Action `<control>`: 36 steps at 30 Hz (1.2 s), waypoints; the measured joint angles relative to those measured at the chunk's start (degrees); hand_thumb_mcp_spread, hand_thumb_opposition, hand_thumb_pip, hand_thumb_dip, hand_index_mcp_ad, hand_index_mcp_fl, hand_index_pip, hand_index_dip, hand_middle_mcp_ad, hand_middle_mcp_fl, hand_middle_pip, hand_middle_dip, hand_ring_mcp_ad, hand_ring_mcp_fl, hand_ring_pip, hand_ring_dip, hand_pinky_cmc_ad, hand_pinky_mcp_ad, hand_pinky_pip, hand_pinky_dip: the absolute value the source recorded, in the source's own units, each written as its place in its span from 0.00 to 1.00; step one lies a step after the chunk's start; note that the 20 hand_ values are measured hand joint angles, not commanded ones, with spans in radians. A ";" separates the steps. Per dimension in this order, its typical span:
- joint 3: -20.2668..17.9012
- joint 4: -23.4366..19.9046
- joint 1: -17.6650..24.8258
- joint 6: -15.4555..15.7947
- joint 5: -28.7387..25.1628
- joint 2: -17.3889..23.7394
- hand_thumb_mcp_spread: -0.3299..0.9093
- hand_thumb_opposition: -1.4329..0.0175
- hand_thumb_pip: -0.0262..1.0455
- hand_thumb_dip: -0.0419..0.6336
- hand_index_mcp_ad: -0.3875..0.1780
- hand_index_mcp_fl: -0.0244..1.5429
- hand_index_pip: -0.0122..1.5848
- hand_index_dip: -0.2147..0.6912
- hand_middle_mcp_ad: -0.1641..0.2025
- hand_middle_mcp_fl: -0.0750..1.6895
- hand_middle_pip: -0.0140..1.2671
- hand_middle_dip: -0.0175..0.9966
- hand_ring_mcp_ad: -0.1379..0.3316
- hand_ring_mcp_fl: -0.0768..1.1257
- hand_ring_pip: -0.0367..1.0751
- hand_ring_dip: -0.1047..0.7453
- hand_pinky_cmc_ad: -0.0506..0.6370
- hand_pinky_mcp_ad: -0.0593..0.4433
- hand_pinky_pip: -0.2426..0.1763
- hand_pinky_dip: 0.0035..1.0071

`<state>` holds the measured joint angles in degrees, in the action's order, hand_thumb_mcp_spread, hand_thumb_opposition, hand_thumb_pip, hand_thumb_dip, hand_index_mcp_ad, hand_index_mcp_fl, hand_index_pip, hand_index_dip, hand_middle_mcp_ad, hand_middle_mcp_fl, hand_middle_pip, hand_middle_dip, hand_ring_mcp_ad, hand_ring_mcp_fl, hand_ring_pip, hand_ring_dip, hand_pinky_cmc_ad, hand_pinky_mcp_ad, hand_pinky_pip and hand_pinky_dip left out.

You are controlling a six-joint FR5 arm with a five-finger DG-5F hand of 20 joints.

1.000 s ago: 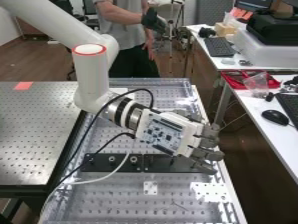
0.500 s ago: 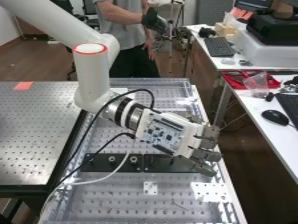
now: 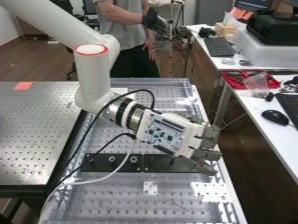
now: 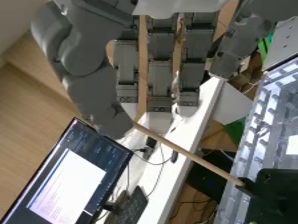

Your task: Grab the chopstick and place it in the clear container

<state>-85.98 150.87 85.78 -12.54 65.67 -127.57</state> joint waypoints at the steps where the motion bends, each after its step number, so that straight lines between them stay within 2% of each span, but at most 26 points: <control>1: 0.02 -0.02 0.01 0.02 0.04 -0.01 0.75 0.43 0.66 0.47 0.55 0.07 0.98 0.34 0.56 0.30 0.77 0.76 0.44 0.44 0.26 0.77 0.62 0.51 0.70 0.18; 5: 0.01 -0.32 0.05 0.07 -0.61 -0.01 0.75 0.42 0.66 0.47 0.55 0.11 0.98 0.33 0.56 0.33 0.77 0.76 0.45 0.43 0.26 0.77 0.62 0.51 0.70 0.18; 9: 0.05 -0.52 0.07 0.38 -1.13 0.00 0.75 0.41 0.64 0.46 0.56 0.18 0.98 0.32 0.56 0.36 0.75 0.76 0.45 0.47 0.26 0.78 0.65 0.51 0.70 0.18; 10: 0.07 -0.67 0.08 0.60 -1.43 0.02 0.76 0.39 0.64 0.46 0.56 0.23 0.96 0.31 0.56 0.39 0.74 0.76 0.45 0.49 0.26 0.78 0.65 0.51 0.70 0.18; 12: 0.10 -0.86 0.08 0.87 -1.74 0.08 0.76 0.38 0.62 0.46 0.56 0.25 0.95 0.31 0.56 0.42 0.74 0.76 0.44 0.51 0.24 0.80 0.64 0.51 0.68 0.17; 13: 0.13 -0.92 0.09 0.93 -1.81 0.10 0.78 0.38 0.59 0.46 0.56 0.27 0.95 0.31 0.56 0.44 0.74 0.76 0.44 0.52 0.23 0.81 0.67 0.52 0.72 0.18; 14: 0.18 -0.97 0.10 1.05 -1.93 0.11 0.80 0.38 0.57 0.46 0.56 0.28 0.95 0.31 0.57 0.47 0.74 0.76 0.44 0.54 0.22 0.81 0.68 0.53 0.73 0.18; 17: 0.28 -1.32 0.13 1.51 -2.30 0.13 0.80 0.38 0.57 0.46 0.56 0.29 0.94 0.28 0.55 0.56 0.75 0.76 0.43 0.57 0.19 0.82 0.68 0.54 0.73 0.17; 20: 0.33 -1.55 0.14 1.72 -2.49 0.14 0.80 0.37 0.57 0.46 0.56 0.31 0.94 0.24 0.53 0.57 0.74 0.76 0.43 0.60 0.19 0.84 0.69 0.54 0.76 0.17; 22: 0.37 -1.47 0.15 1.69 -2.56 0.15 0.80 0.37 0.56 0.46 0.56 0.33 0.91 0.22 0.52 0.56 0.69 0.76 0.43 0.62 0.17 0.84 0.70 0.58 0.80 0.18; 26: 0.62 -1.85 0.11 2.19 -2.83 0.23 0.80 0.36 0.56 0.46 0.56 0.35 0.91 0.17 0.53 0.59 0.66 0.76 0.43 0.63 0.16 0.85 0.70 0.58 0.79 0.17; 28: 0.73 -1.87 0.08 2.28 -2.72 0.27 0.80 0.36 0.56 0.46 0.56 0.35 0.91 0.15 0.52 0.59 0.65 0.76 0.43 0.64 0.16 0.86 0.70 0.58 0.83 0.18; 35: 2.01 -0.53 -0.32 2.92 -1.99 0.81 0.80 0.35 0.56 0.45 0.56 0.38 0.89 0.14 0.53 0.59 0.60 0.76 0.43 0.66 0.14 0.85 0.72 0.58 0.84 0.18; 36: 2.12 -0.36 -0.36 2.91 -1.91 0.86 0.80 0.35 0.55 0.46 0.56 0.38 0.89 0.14 0.53 0.59 0.60 0.76 0.43 0.66 0.14 0.85 0.72 0.60 0.84 0.18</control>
<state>-83.86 150.50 85.41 -9.63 63.76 -126.71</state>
